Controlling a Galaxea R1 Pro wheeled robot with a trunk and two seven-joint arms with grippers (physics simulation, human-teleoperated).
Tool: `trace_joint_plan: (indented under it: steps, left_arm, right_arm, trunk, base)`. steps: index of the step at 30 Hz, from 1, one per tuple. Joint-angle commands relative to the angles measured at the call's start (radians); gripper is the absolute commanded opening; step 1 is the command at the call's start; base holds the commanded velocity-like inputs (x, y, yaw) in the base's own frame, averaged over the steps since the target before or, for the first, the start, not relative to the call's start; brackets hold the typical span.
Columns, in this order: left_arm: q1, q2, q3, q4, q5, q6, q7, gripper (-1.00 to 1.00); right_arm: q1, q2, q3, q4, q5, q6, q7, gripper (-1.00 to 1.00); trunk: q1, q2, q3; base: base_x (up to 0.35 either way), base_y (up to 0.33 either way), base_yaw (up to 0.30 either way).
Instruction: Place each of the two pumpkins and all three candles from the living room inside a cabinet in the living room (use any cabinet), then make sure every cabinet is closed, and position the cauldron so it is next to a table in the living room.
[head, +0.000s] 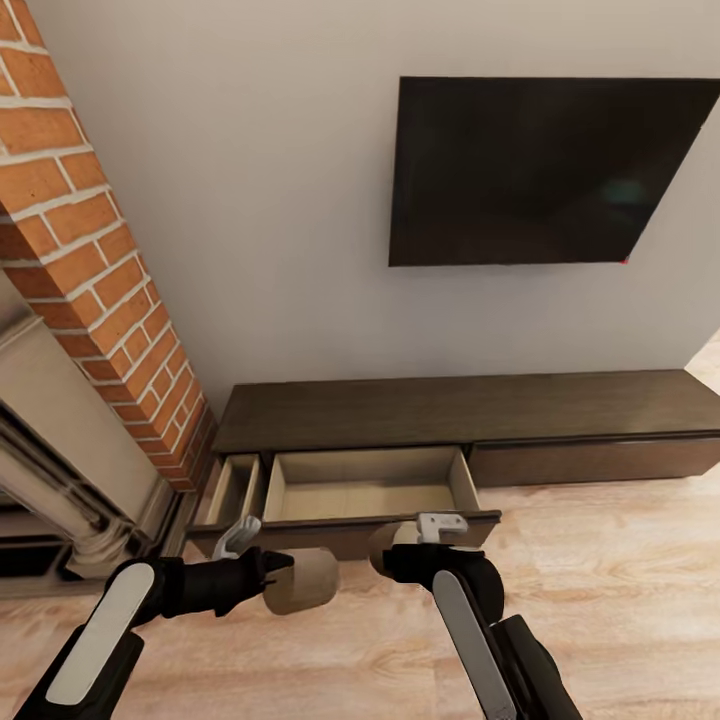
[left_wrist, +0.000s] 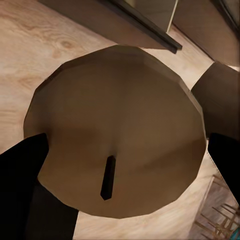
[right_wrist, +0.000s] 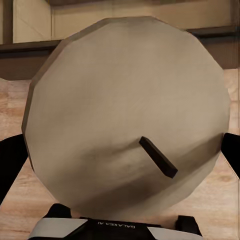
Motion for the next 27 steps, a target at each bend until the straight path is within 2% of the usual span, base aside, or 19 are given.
trace_joint_plan:
  steps: [1,3,5,7,8,12,14,18,27]
  left_arm:
    - [0.000,0.001,-0.002,-0.001,0.018,-0.002,0.009,-1.00]
    - [0.001,0.000,-0.002,-0.001,0.020,-0.002,0.008,-1.00]
    - [0.001,0.000,-0.003,-0.001,0.021,-0.002,0.007,-1.00]
    - [0.001,0.000,-0.006,-0.001,0.021,-0.002,0.007,-1.00]
    - [0.001,0.000,-0.007,-0.001,0.021,-0.002,0.007,-1.00]
    - [0.001,0.000,-0.008,-0.001,0.021,-0.002,0.007,-1.00]
    - [0.001,0.000,-0.008,-0.001,0.021,-0.002,0.007,-1.00]
    - [0.001,0.000,-0.008,-0.001,0.021,-0.002,0.007,-1.00]
    - [0.001,-0.001,-0.010,-0.001,0.021,-0.002,0.006,-1.00]
  right_arm:
    - [-0.001,-0.002,-0.022,-0.001,-0.017,0.007,-0.010,-1.00]
    - [-0.001,-0.004,-0.076,-0.001,-0.046,0.015,-0.009,-1.00]
    - [-0.001,-0.013,-0.131,-0.002,-0.106,0.033,-0.001,-1.00]
    - [-0.001,-0.048,-0.162,-0.004,-0.182,0.046,0.018,-1.00]
    - [-0.001,-0.076,-0.171,-0.004,-0.230,0.046,0.043,-1.00]
    - [-0.001,-0.157,-0.191,-0.005,-0.341,0.046,0.131,-1.00]
    - [-0.001,-0.178,-0.210,-0.004,-0.361,0.046,0.169,-1.00]
    - [-0.001,-0.188,-0.239,-0.003,-0.369,0.046,0.239,-1.00]
    - [-0.001,-0.189,-0.245,-0.002,-0.369,0.046,0.257,-1.00]
  trunk:
    - [0.001,-0.001,-0.001]
    - [0.001,-0.001,-0.001]
    - [0.001,-0.001,-0.001]
    - [0.001,-0.001,-0.001]
    - [0.001,-0.001,-0.001]
    - [0.001,-0.001,-0.001]
    - [0.001,-0.001,-0.001]
    - [0.001,-0.001,-0.001]
    - [0.001,-0.001,-0.001]
  base:
    - [0.262,-0.126,0.000]
    - [0.263,-0.179,0.000]
    - [0.184,-0.141,0.000]
    - [0.062,-0.047,0.000]
    - [0.025,-0.019,0.000]
    - [0.009,-0.007,0.000]
    - [0.002,-0.001,0.000]
    - [0.099,0.000,0.000]
    - [0.162,0.000,0.000]
